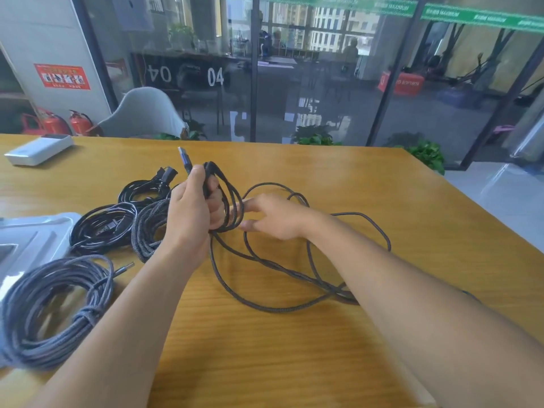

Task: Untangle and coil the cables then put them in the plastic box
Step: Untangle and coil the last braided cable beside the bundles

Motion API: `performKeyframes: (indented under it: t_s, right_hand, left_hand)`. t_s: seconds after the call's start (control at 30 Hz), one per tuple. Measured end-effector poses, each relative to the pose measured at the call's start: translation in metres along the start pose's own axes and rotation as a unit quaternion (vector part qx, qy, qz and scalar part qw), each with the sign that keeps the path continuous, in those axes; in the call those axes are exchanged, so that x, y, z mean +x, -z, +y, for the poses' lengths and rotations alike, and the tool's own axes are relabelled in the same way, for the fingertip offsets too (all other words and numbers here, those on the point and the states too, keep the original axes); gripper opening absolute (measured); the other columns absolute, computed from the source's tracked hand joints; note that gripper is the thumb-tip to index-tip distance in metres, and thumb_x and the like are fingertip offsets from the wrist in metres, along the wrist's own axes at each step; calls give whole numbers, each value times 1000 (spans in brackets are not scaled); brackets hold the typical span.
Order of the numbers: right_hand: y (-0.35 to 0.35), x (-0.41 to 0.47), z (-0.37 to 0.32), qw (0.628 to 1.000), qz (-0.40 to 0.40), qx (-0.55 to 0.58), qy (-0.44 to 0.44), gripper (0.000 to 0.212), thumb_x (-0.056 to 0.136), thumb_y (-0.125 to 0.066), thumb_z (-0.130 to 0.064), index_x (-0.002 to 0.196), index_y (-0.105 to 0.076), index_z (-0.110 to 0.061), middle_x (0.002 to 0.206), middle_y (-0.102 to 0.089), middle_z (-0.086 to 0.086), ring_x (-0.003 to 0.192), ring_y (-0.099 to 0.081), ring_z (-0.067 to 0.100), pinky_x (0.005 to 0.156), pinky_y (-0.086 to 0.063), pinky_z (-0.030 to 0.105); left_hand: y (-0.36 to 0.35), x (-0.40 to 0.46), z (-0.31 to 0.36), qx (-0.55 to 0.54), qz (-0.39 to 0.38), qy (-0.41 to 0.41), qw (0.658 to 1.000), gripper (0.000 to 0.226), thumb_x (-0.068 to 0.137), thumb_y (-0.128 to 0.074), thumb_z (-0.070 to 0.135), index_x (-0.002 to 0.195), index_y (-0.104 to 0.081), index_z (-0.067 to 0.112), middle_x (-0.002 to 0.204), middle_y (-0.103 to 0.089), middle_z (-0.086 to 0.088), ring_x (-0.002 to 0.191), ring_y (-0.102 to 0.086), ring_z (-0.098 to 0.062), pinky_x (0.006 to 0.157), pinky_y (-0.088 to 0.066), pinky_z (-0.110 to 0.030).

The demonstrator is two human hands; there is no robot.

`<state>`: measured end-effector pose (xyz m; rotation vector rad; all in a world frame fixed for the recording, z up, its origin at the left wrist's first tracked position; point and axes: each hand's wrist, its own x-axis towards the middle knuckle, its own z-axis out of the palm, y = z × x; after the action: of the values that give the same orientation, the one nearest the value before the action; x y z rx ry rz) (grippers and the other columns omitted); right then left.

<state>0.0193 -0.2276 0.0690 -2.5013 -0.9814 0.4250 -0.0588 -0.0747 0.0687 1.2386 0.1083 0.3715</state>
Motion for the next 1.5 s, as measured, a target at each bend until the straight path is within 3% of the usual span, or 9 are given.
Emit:
performKeyframes:
  t_s: [0.17,0.3,0.47,0.67,0.87,1.03,1.2,1.3,1.5]
  right_hand:
    - [-4,13,-4,993,-44,107,18,34,105,-59,-10,133,-55,-28,121,-70,-3,109,-63,3,88,-45,12]
    - [-6,20,-8,994,-104,22,-19,43,105,-57,-14,145,-47,-26,113,-62,-8,109,-59,14,98,-44,29]
    - [-5,17,-3,997,-81,2,-13,7,103,-65,-36,102,-58,-36,94,-58,-11,83,-56,9,73,-43,23]
    - [17,13,38,975,196,-66,-76,19,101,-66,-40,105,-79,-28,94,-73,-13,84,-69,9,80,-60,34]
    - [70,-15,85,860,393,167,-281,13,102,-51,-17,108,-63,-16,70,-74,5,54,-73,17,57,-59,31]
    - [89,-51,116,864,220,-188,-411,12,89,-62,-18,86,-71,-11,69,-68,2,70,-64,25,64,-46,28]
    - [47,-42,100,932,120,-316,-134,62,98,-65,-14,154,-44,-33,156,-44,-5,142,-42,23,115,-39,44]
    - [17,-17,69,982,46,-181,23,49,108,-54,-21,152,-48,-42,164,-32,-23,152,-30,13,125,-28,45]
    - [-4,22,43,989,18,-141,37,48,107,-56,-33,154,-46,-37,159,-46,-14,146,-39,19,118,-37,42]
  left_hand:
    - [2,2,4,3,12,-13,1000,44,112,-35,33,71,-44,19,53,-24,6,48,-14,-14,48,-11,-32]
    - [2,1,2,31,5,-16,999,43,112,-34,32,72,-43,19,54,-24,5,49,-14,-15,47,-12,-31]
    - [1,0,1,49,2,-15,999,42,112,-34,32,74,-43,19,56,-23,3,52,-14,-16,47,-12,-31]
    - [4,1,0,67,1,-14,998,42,113,-33,33,75,-43,19,58,-24,2,58,-11,-21,49,-11,-34]
    - [6,2,-2,77,-1,-17,997,41,113,-33,33,75,-43,19,58,-25,2,53,-15,-17,50,-12,-35]
    - [7,4,-2,82,-2,-21,996,40,113,-33,33,76,-42,20,59,-24,2,54,-14,-17,50,-12,-34]
    - [5,2,-3,89,-5,-25,996,41,113,-32,33,76,-42,20,59,-25,2,53,-15,-17,47,-14,-31]
    - [3,1,-4,86,-12,-24,996,42,114,-32,34,76,-42,19,58,-24,3,52,-16,-16,46,-14,-30]
    - [2,-1,-5,80,-16,-23,996,43,114,-31,35,76,-43,19,57,-23,3,51,-15,-16,48,-12,-32]
